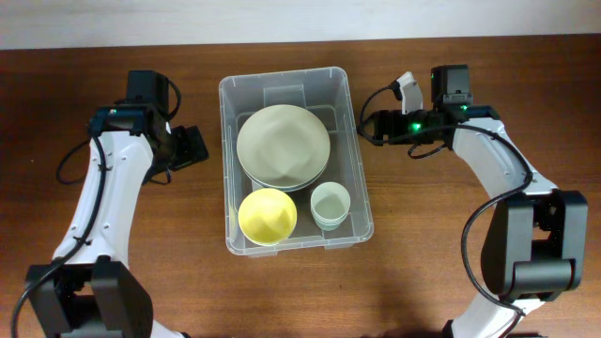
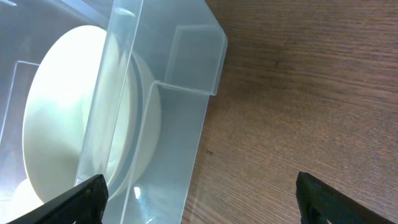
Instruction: Pack container
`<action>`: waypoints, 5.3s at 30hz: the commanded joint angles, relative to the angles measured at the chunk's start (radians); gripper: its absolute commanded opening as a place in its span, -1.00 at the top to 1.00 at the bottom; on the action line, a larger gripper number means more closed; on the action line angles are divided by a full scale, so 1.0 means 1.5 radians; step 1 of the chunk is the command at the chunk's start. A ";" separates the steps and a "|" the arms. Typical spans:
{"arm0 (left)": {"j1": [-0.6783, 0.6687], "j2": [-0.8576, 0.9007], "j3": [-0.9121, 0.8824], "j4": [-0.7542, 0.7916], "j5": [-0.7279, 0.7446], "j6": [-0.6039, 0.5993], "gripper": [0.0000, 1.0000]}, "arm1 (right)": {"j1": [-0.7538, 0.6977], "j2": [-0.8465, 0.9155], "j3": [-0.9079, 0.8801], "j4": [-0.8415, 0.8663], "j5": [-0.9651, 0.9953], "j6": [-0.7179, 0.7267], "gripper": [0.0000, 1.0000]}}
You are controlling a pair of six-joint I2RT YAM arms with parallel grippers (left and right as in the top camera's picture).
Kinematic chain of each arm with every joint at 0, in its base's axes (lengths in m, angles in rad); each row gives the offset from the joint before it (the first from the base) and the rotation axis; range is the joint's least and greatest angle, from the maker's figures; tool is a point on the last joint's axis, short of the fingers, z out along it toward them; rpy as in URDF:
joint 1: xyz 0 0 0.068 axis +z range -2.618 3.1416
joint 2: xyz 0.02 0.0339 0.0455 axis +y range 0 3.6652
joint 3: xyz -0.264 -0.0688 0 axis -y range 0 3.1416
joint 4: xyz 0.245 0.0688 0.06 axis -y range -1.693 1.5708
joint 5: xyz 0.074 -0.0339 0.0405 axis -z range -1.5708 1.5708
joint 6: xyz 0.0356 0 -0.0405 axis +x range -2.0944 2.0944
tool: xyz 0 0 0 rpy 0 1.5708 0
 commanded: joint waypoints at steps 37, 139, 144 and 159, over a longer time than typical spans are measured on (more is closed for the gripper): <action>-0.022 -0.519 -0.272 0.195 -0.008 0.136 -0.99 | -0.021 -0.529 -0.095 -0.180 0.470 0.134 -0.98; -0.022 -0.979 -0.645 0.175 -0.012 0.134 -0.99 | 0.004 -1.262 -0.909 0.304 0.422 -0.013 -0.98; -0.022 -1.073 -0.805 0.398 -0.015 0.213 -0.99 | 0.004 -1.262 -0.909 0.304 0.422 -0.013 -0.98; -0.021 -1.138 -0.981 0.679 0.090 0.421 -0.99 | 0.004 -1.262 -0.909 0.304 0.422 -0.013 -0.98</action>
